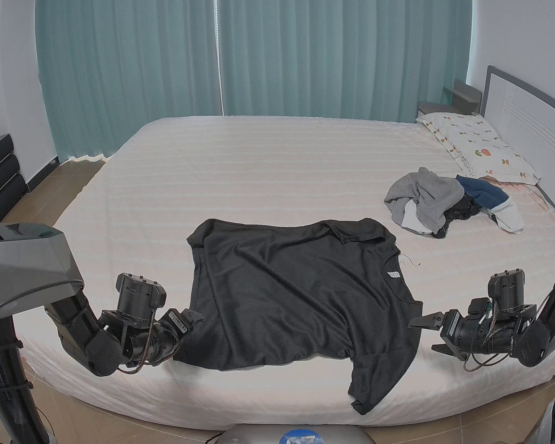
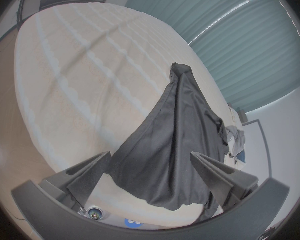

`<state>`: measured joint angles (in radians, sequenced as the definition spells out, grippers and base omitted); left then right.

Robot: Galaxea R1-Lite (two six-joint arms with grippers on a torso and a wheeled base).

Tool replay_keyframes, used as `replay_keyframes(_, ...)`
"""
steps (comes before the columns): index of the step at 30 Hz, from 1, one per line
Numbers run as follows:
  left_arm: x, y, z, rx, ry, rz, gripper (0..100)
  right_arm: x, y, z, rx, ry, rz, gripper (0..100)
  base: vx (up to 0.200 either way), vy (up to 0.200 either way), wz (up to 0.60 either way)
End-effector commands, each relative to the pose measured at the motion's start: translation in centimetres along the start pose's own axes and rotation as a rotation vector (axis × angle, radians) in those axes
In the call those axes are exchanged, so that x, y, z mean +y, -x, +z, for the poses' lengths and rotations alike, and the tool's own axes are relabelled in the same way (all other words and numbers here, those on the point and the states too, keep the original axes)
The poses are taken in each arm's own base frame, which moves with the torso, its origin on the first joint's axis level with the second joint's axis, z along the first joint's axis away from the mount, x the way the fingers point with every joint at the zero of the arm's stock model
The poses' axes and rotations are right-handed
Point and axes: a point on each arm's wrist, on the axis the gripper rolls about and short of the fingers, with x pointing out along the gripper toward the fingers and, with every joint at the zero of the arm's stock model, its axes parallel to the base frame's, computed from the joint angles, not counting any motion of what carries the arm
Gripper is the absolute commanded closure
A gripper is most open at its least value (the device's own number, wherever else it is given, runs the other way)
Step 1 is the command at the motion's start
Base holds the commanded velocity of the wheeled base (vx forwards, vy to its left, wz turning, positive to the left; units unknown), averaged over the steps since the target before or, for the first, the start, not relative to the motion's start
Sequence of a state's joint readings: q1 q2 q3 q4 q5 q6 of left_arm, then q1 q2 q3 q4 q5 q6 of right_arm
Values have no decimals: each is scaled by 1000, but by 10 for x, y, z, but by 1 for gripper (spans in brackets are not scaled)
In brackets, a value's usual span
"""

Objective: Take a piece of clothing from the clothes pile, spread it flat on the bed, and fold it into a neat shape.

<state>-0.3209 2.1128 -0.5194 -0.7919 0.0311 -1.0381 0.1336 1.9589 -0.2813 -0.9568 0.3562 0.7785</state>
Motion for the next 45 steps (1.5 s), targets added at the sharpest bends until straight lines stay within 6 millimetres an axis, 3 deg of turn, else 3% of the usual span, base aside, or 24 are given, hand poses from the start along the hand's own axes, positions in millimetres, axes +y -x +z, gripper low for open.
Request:
replay_keyframes(1, 4, -7, -10, 13, -37, 37, 0, -13, -4, -11, 37, -20, -28, 0, 0, 0, 0)
replay_keyframes(8, 5, -16, -15, 16, -74, 60, 0, -21, -12, -18, 24, -4, -17, 0, 0, 0, 0)
replay_keyframes(20, 7, -12, -20, 2, -99, 94, 0, -21, -10, -20, 2, 7, 5, 0, 0, 0, 0)
replay_keyframes(30, 8, -22, -21, 3, -98, 102, 0, -21, -11, -22, 10, 12, 2, 0, 0, 0, 0)
replay_keyframes(31, 9, -21, -21, 5, -98, 105, 100, -21, -11, -22, 9, 12, 3, 0, 0, 0, 0)
replay_keyframes(36, 9, -15, -18, -7, -92, 102, 100, -22, -15, -21, 11, 10, -1, 0, 0, 0, 0)
replay_keyframes(45, 1, 21, 20, -128, -61, 52, 100, -29, -45, -5, -82, 14, -54, 0, 0, 0, 0)
